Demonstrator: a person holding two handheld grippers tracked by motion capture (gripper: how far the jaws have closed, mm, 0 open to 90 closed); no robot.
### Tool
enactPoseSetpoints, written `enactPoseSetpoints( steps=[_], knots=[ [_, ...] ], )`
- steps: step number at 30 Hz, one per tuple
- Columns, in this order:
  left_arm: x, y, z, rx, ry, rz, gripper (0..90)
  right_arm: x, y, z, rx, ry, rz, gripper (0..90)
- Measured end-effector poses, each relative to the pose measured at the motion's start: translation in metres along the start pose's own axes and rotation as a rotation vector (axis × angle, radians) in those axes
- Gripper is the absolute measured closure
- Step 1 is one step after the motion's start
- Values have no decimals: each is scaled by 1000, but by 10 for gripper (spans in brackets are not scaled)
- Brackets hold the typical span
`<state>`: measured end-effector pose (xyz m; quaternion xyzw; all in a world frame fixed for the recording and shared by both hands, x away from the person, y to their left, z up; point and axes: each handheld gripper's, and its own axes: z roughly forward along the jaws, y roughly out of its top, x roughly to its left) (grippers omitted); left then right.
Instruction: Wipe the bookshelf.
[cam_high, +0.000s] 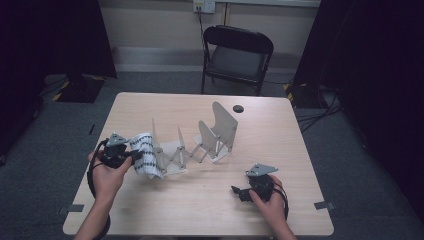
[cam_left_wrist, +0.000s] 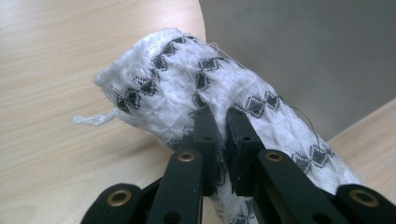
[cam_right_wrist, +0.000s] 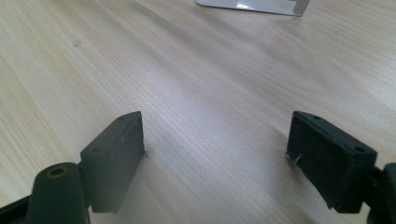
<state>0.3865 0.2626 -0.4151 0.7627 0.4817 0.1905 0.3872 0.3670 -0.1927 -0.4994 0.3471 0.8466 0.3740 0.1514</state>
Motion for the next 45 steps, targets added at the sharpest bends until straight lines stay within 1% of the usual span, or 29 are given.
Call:
enactPoseSetpoints(
  steps=[7,8,9,14,15,16,18,20,21,23,26,28,31,32,34,37,39,42,45],
  knots=[
    [2,18,-17,-28,7,25,842,0,0,0,0,0,0,185],
    [2,22,-19,-39,8,24,842,0,0,0,0,0,0,185],
    [2,25,-22,-38,4,35,842,0,0,0,0,0,0,185],
    [-1,40,-32,-62,-9,58,842,0,0,0,0,0,0,185],
    [-1,43,-34,-66,-5,67,842,0,0,0,0,0,0,185],
    [-2,46,-36,-72,-8,66,842,0,0,0,0,0,0,185],
    [-3,52,-40,-79,-6,77,842,0,0,0,0,0,0,185],
    [-5,56,-41,-90,-9,83,842,0,0,0,0,0,0,185],
    [-6,58,-42,-91,-7,91,842,0,0,0,0,0,0,185],
    [-9,60,-39,-87,-15,102,842,0,0,0,0,0,0,185],
    [-11,59,-30,-69,-18,107,841,0,0,0,0,0,0,185],
    [-11,56,-23,-60,-20,100,841,0,0,0,0,0,0,185],
    [-10,52,-14,-56,-19,97,840,0,0,0,0,0,0,185],
    [-10,50,-12,-50,-21,104,840,0,0,0,0,0,0,185],
    [-10,47,-6,-54,-16,100,839,0,0,0,0,1,0,184],
    [-10,41,3,-42,-17,97,838,0,0,0,-1,2,-1,184],
    [-10,36,8,-27,-23,89,837,0,0,0,-1,2,-1,184],
    [-11,27,16,-19,-27,78,837,0,0,0,-1,2,-1,184],
    [-10,19,22,-5,-28,79,836,0,0,0,-1,1,-1,184]
  ],
)
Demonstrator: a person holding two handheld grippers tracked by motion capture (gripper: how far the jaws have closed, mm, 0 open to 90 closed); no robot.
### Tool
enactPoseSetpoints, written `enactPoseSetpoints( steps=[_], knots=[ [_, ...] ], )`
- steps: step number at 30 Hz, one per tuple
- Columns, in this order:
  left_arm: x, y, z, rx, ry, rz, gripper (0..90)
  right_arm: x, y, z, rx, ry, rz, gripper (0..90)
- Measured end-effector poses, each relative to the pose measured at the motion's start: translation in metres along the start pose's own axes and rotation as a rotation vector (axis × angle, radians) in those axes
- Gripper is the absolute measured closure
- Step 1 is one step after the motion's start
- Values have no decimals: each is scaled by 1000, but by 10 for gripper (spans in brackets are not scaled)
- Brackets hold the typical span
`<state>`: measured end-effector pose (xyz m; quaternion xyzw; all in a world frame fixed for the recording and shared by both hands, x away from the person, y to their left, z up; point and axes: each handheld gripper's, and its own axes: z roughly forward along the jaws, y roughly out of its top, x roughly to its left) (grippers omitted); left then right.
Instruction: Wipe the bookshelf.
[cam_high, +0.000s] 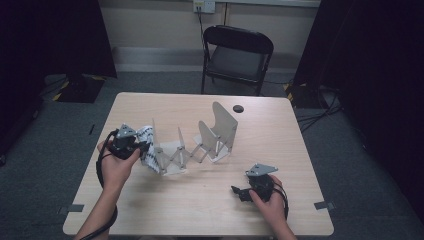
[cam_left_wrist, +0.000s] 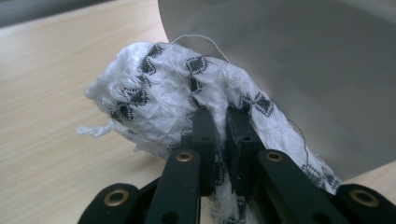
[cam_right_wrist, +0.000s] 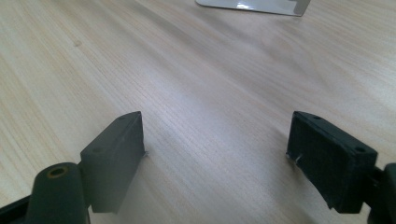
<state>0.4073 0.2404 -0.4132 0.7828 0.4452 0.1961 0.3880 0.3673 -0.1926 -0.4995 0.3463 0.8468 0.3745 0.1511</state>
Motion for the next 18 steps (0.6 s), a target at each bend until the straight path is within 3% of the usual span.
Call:
enactPoseSetpoints(
  steps=[8,18],
  knots=[
    [-1,-19,15,29,-12,-19,835,0,0,0,0,0,0,184],
    [-3,-32,25,38,-7,-30,832,0,0,0,0,0,0,184]
  ],
)
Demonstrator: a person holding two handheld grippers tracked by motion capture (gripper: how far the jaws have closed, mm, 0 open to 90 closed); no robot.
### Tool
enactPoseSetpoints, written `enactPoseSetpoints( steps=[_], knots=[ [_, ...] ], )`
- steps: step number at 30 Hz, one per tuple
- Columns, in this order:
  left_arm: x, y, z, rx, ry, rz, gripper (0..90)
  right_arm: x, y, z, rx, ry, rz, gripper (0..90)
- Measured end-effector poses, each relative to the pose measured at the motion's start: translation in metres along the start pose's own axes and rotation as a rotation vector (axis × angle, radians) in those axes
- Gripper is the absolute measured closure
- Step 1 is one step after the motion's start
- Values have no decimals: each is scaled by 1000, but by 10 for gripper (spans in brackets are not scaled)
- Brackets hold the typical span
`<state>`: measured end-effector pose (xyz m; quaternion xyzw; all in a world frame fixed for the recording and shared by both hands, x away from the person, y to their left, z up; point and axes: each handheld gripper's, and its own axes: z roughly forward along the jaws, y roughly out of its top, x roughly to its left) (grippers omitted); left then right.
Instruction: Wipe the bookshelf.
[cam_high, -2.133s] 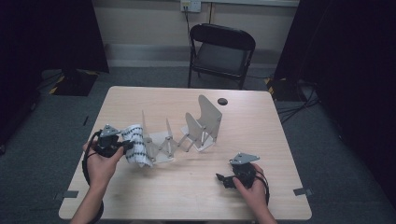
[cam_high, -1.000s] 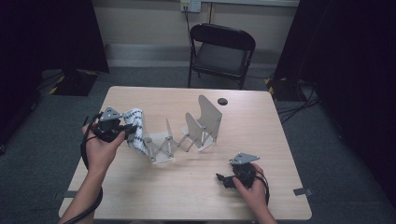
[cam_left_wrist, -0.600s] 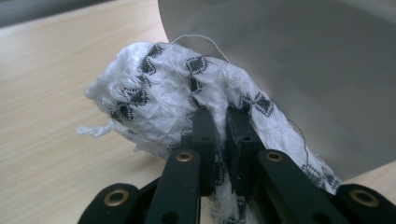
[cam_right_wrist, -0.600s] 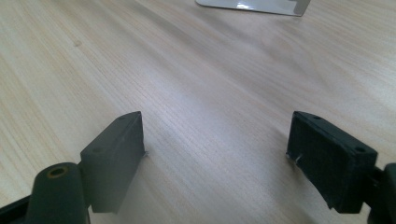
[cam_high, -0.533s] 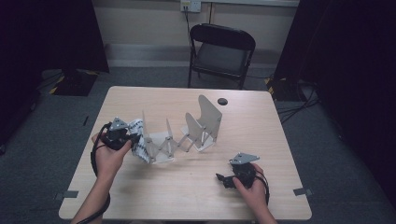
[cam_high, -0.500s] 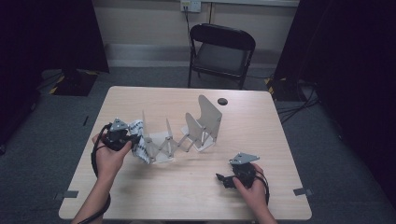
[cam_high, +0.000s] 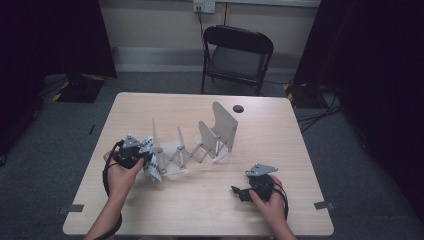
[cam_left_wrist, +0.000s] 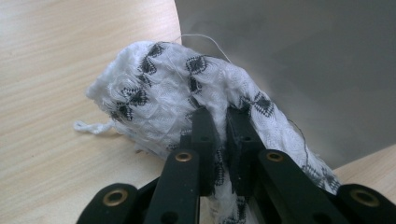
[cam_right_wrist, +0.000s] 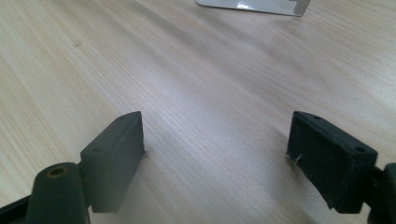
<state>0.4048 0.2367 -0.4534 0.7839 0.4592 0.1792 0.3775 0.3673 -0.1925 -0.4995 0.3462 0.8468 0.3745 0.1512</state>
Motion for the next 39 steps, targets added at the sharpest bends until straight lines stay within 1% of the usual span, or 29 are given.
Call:
enactPoseSetpoints(
  steps=[2,5,6,8,9,17,19,22,23,28,31,32,35,37,39],
  knots=[
    [0,-2,2,8,1,8,830,0,0,0,0,0,0,184],
    [0,-6,4,18,1,6,827,0,0,0,0,0,0,184],
    [0,-7,5,21,-3,-1,827,0,0,0,0,0,0,184],
    [-1,-10,7,16,-1,-7,827,0,0,0,1,0,1,184],
    [-1,-11,7,23,-3,1,827,0,0,0,1,0,1,184],
    [-3,-17,11,33,4,-4,823,0,0,0,0,0,0,184],
    [-3,-19,12,40,5,4,823,0,0,0,0,0,1,184],
    [-4,-23,14,45,7,3,822,0,0,0,0,0,0,184],
    [-4,-23,14,42,2,-3,822,0,0,0,1,0,1,184],
    [-5,-25,14,46,11,8,822,0,0,0,1,0,1,184],
    [-4,-24,12,44,7,2,820,0,0,0,1,0,1,184],
    [-3,-24,11,50,10,12,820,0,0,0,1,0,1,184],
    [-3,-23,8,40,6,-7,821,0,0,0,0,0,0,184],
    [-2,-21,5,40,8,-2,823,0,0,0,0,0,1,184],
    [-1,-19,3,31,6,-15,824,0,0,0,0,0,0,184]
  ],
)
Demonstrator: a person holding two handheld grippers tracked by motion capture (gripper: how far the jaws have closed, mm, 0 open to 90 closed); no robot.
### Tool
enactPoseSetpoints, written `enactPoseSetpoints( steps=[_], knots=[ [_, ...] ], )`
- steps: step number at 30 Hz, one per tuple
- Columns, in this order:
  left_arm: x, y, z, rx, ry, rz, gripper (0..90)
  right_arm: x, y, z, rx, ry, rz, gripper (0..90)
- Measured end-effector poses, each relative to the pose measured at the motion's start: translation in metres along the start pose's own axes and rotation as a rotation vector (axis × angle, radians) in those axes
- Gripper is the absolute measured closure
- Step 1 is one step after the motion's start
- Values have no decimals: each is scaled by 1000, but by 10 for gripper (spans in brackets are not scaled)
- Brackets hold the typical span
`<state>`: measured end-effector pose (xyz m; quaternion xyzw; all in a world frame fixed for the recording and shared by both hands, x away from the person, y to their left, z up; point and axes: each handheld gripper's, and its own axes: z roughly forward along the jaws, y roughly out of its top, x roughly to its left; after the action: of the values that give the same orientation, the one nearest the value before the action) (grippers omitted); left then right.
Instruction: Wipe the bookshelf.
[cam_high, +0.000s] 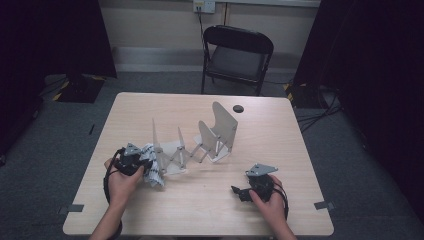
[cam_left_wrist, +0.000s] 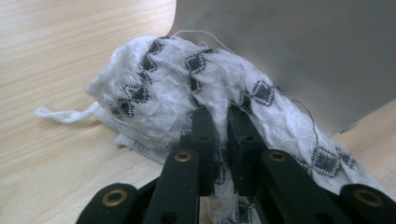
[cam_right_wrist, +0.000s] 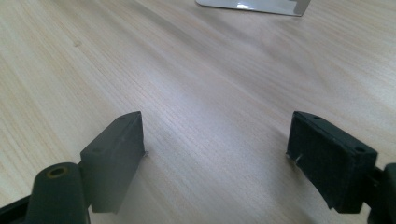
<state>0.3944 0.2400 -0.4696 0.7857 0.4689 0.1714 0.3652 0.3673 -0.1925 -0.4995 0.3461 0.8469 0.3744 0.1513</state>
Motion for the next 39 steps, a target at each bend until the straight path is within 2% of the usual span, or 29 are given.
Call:
enactPoseSetpoints(
  steps=[16,18,21,28,32,39],
  knots=[
    [11,23,-33,-28,3,-6,831,0,0,0,0,0,0,184],
    [13,26,-38,-28,9,11,831,0,0,0,1,0,1,184],
    [13,30,-43,-40,3,-2,831,0,0,0,0,0,0,184],
    [16,42,-59,-49,3,3,833,0,0,0,1,0,1,184],
    [18,52,-70,-70,6,-3,834,0,0,0,1,0,1,184],
    [17,75,-92,-109,6,21,834,0,0,0,0,0,1,184]
  ],
)
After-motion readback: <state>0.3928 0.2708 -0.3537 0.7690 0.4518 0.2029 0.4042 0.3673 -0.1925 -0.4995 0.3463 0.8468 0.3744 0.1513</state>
